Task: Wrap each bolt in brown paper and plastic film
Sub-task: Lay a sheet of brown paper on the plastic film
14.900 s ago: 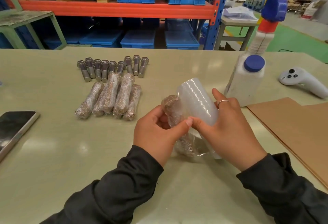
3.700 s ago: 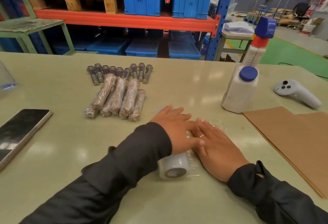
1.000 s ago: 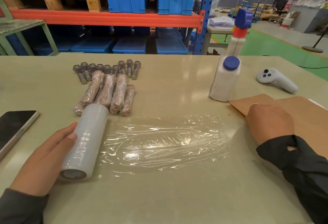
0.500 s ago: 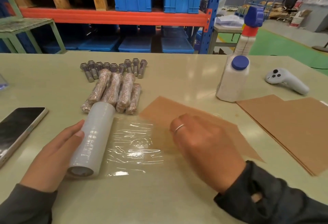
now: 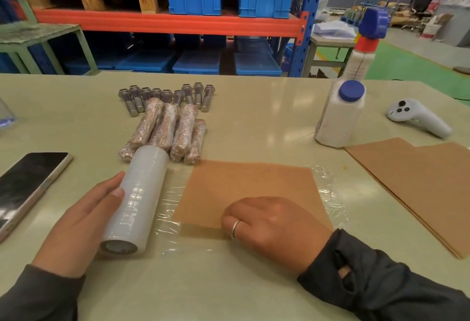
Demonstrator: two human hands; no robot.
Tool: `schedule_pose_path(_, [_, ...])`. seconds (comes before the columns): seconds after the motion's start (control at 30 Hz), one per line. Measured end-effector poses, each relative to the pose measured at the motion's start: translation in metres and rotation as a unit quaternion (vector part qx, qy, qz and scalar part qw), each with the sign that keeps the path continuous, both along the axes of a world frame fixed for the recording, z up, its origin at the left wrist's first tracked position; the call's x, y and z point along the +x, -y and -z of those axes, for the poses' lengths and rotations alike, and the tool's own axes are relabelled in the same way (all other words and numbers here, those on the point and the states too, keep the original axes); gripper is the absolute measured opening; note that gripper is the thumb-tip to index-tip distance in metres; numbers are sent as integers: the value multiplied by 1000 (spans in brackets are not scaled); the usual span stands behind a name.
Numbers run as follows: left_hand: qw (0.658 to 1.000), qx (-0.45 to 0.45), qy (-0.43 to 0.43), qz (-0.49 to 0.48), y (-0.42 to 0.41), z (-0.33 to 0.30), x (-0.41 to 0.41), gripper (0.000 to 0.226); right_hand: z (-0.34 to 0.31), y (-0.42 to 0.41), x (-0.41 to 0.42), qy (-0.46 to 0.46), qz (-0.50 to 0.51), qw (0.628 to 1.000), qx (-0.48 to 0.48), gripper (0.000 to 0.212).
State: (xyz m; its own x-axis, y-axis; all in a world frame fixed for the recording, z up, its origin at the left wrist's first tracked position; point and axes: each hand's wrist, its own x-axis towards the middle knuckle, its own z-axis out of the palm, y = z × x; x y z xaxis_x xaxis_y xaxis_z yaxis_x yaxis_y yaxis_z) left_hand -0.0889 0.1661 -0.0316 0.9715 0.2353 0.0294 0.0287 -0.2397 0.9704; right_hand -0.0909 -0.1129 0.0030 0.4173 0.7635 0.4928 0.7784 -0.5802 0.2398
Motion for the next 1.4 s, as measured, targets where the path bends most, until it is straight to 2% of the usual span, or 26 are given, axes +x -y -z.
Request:
schedule_pose_path(0.2, [1000, 4, -12, -4, -4, 0, 2, 47, -3, 13, 2, -31, -7, 999, -27, 27])
schedule_pose_path(0.3, [1000, -2, -3, -7, -1, -1, 2, 28, 2, 11, -1, -60, -2, 997, -47, 23])
schedule_pose_path(0.33, [1000, 7, 10, -9, 0, 0, 4, 20, 3, 11, -1, -80, 0, 996, -47, 19])
schedule_pose_path(0.47, [989, 105, 86, -57, -4, -19, 14, 29, 2, 10, -3, -160, 3, 987, -16, 24])
schedule_pose_path(0.53, [977, 151, 146, -24, 10, -46, 10, 27, 1, 12, -3, -185, 3, 983, -8, 29])
schedule_pose_path(0.63, [942, 247, 209, 91, 63, -85, -5, 38, 2, 14, -3, -243, -2, 970, 2, 33])
schedule_pose_path(0.7, [895, 354, 215, 165, 98, -89, 3, 40, 1, 15, -3, -273, 1, 962, 2, 34])
schedule_pose_path(0.77, [838, 473, 187, 196, 126, -76, 24, 35, 1, 16, -2, -301, 4, 953, 17, 35])
schedule_pose_path(0.87, [759, 600, 88, 236, 151, -55, 41, 38, -3, 20, -2, -350, 9, 933, 83, 39])
schedule_pose_path(0.93, [734, 635, 53, 235, 159, -49, 39, 30, -11, 24, -1, -330, 33, 932, 145, 40])
schedule_pose_path(0.97, [733, 640, 45, 226, 162, -47, 37, 26, -17, 26, 3, -318, 53, 929, 180, 41])
schedule_pose_path(1.03, [730, 645, 108, 196, 163, -44, 33, 17, -34, 26, 19, -326, 104, 910, 235, 36])
schedule_pose_path(1.1, [725, 639, 166, 197, 162, -41, 32, 8, -47, 21, 48, -342, 146, 898, 237, 22])
schedule_pose_path(1.13, [714, 645, 185, 200, 162, -40, 32, 9, -50, 16, 66, -343, 171, 898, 217, 23])
schedule_pose_path(1.2, [708, 655, 193, 179, 161, -36, 32, 6, -47, 4, 107, -353, 216, 893, 178, 31])
schedule_pose_path(1.3, [717, 654, 182, 160, 160, -35, 33, 28, -27, -23, 168, -382, 255, 878, 138, 43])
schedule_pose_path(1.4, [726, 643, 189, 154, 161, -31, 34, 31, -6, -50, 210, -398, 245, 873, 137, 55])
